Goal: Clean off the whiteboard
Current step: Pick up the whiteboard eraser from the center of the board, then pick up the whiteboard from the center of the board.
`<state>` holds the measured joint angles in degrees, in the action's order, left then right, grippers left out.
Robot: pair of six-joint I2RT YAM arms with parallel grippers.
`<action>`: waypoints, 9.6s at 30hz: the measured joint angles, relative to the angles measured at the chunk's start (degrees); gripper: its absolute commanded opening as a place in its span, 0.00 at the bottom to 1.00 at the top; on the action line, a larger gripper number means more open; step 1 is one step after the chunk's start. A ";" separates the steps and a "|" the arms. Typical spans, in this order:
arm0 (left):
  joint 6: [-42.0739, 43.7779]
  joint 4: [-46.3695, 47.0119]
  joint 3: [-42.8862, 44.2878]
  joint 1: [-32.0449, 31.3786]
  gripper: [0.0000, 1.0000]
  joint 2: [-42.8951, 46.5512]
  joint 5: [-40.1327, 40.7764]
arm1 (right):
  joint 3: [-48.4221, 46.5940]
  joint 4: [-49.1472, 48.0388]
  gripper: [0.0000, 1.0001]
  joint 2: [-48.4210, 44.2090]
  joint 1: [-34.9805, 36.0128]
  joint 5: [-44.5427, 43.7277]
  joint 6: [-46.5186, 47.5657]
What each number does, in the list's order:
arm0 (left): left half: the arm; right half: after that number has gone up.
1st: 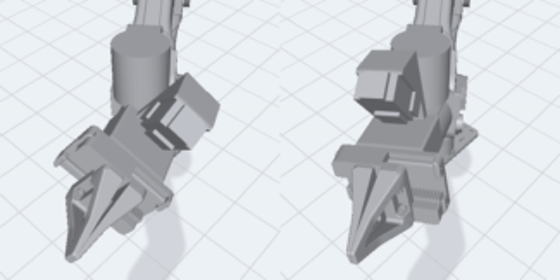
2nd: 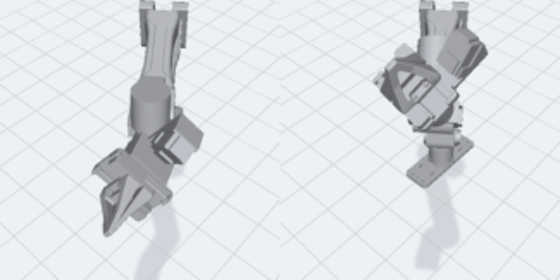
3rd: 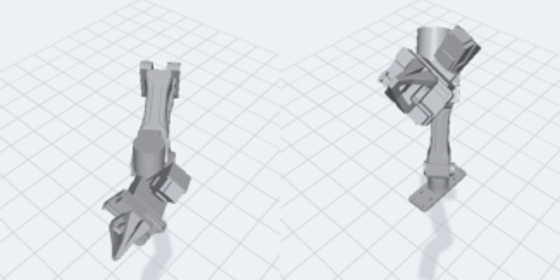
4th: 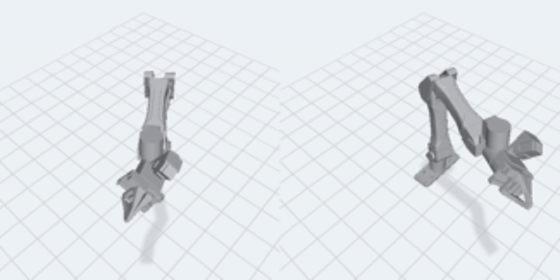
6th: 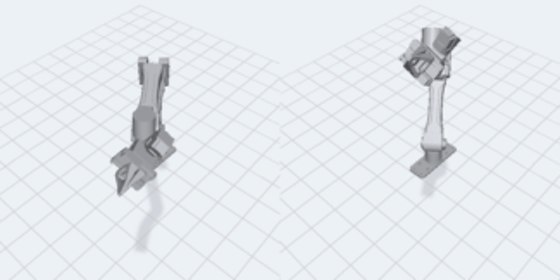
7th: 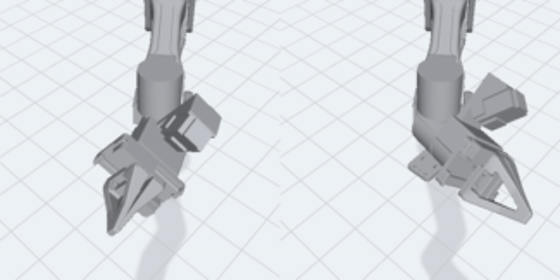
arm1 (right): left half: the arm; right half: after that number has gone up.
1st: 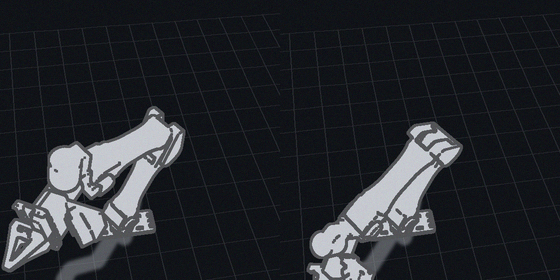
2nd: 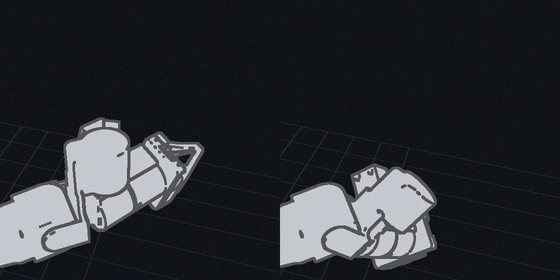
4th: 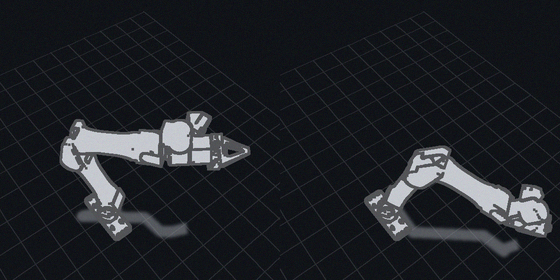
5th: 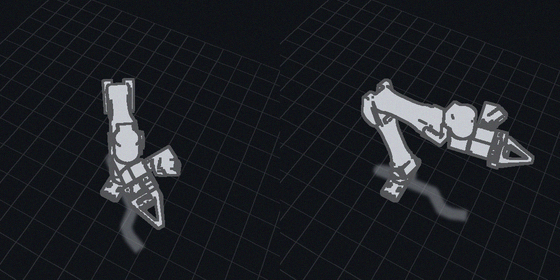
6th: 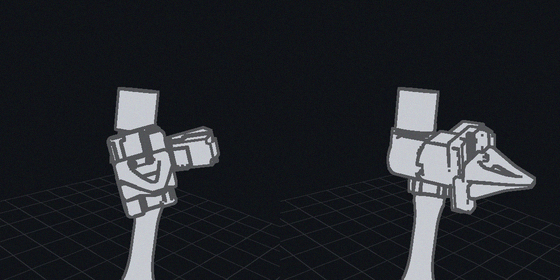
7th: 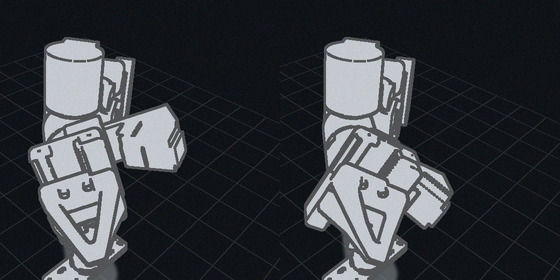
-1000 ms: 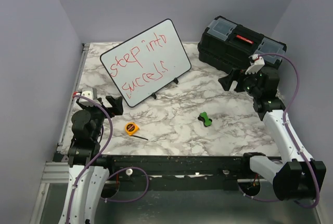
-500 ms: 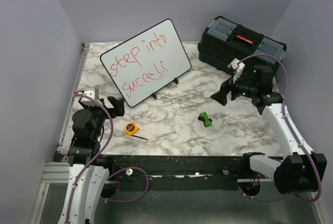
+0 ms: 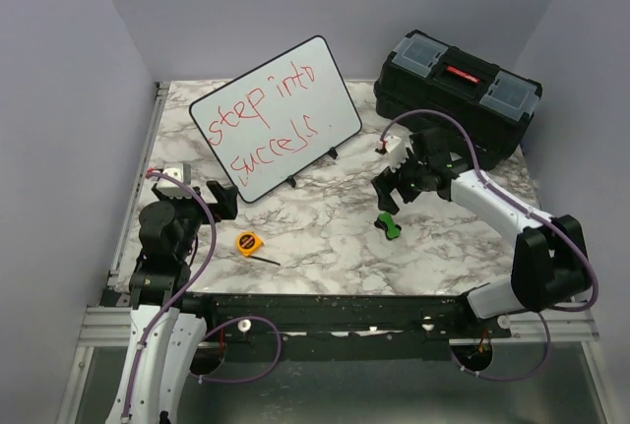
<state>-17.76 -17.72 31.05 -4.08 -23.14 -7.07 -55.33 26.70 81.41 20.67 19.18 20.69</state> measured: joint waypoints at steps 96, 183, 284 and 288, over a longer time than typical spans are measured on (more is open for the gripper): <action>-18.71 32.26 1.90 22.01 0.93 -44.57 -27.19 | 4.15 -1.77 0.01 -12.20 -4.20 28.06 -2.91; -50.93 103.91 2.67 21.05 0.00 -86.68 -43.28 | 4.15 -1.27 0.01 -12.11 -7.96 28.96 -1.11; -37.40 52.33 -21.22 -30.95 0.00 -19.26 5.97 | 1.99 17.92 0.01 -17.25 -15.54 38.56 23.30; -37.46 50.97 -21.40 -31.39 0.00 -17.22 5.86 | 3.58 17.97 0.01 -17.33 -15.54 38.64 23.37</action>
<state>-55.22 33.26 9.65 -35.46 -40.36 -1.21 -51.75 44.66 64.07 5.13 57.82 44.05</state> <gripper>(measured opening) 0.041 0.111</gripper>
